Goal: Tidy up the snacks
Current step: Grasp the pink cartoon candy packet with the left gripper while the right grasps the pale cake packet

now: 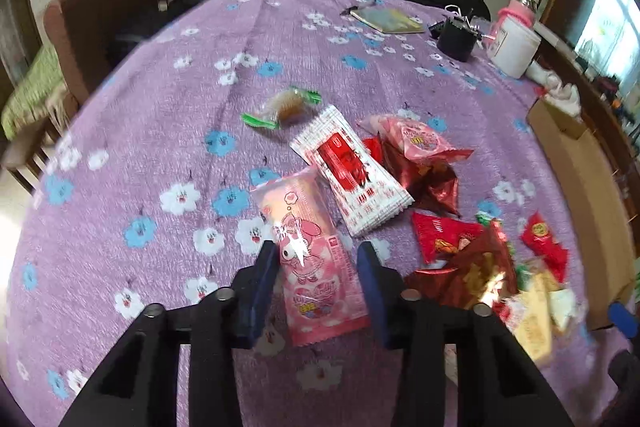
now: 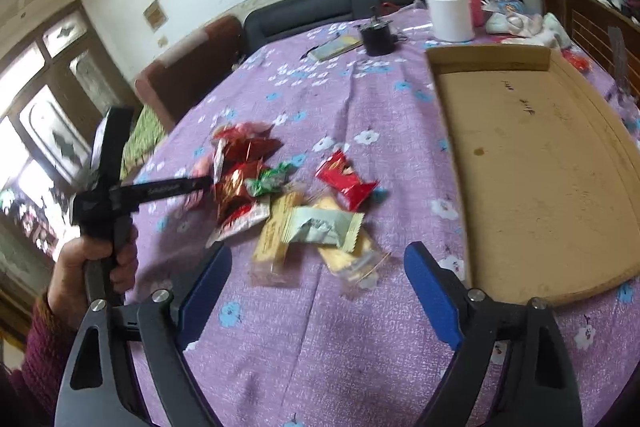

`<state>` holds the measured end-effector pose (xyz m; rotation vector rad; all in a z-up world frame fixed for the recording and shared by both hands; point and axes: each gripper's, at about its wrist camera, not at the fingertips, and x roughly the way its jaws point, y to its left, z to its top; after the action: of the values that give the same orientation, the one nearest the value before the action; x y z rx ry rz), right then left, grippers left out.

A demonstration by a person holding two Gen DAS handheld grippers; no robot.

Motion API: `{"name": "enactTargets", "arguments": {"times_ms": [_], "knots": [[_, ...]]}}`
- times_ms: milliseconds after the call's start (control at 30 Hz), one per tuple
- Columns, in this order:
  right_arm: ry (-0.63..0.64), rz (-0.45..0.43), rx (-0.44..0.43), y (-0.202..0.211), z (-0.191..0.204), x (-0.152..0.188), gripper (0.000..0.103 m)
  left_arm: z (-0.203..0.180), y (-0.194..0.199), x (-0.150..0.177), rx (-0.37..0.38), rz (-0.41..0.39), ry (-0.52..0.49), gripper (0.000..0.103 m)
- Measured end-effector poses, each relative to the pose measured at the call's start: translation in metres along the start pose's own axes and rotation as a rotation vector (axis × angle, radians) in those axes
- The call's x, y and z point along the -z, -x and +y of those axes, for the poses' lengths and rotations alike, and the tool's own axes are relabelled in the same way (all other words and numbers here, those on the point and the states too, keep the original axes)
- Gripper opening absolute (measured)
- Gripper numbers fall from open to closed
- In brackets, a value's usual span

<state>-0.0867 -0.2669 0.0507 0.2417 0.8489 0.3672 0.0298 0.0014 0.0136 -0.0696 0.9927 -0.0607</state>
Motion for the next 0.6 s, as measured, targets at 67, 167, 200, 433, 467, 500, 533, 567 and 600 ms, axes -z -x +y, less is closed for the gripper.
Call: {"name": "enactTargets", "arguments": {"times_ms": [67, 167, 200, 433, 467, 500, 533, 567, 600], "knots": [[0.061, 0.035, 0.033, -0.009, 0.008, 0.002, 0.086, 0.0, 0.0, 0.002, -0.005, -0.014, -0.015, 0.039], [0.146, 0.072, 0.066, -0.019, 0.014, 0.004, 0.083, 0.005, 0.006, 0.008, 0.022, -0.016, -0.023, 0.037], [0.17, 0.083, 0.076, -0.022, 0.016, 0.003, 0.082, 0.008, 0.009, 0.011, 0.032, -0.015, -0.023, 0.037], [0.239, 0.112, 0.074, -0.038, 0.017, -0.014, 0.062, 0.023, 0.037, 0.031, 0.108, -0.049, -0.011, 0.037], [0.254, 0.124, 0.067, -0.042, 0.017, -0.017, 0.062, 0.024, 0.04, 0.033, 0.116, -0.055, -0.015, 0.037], [0.27, 0.134, 0.053, -0.044, 0.018, -0.02, 0.062, 0.025, 0.045, 0.035, 0.119, -0.062, -0.021, 0.037], [0.29, 0.146, 0.026, -0.048, 0.018, -0.023, 0.062, 0.025, 0.048, 0.036, 0.124, -0.067, -0.025, 0.037], [0.305, 0.157, 0.017, -0.051, 0.019, -0.026, 0.062, 0.025, 0.052, 0.038, 0.135, -0.073, -0.028, 0.037], [0.318, 0.174, 0.005, -0.054, 0.019, -0.029, 0.062, 0.024, 0.055, 0.038, 0.147, -0.079, -0.031, 0.037]]}}
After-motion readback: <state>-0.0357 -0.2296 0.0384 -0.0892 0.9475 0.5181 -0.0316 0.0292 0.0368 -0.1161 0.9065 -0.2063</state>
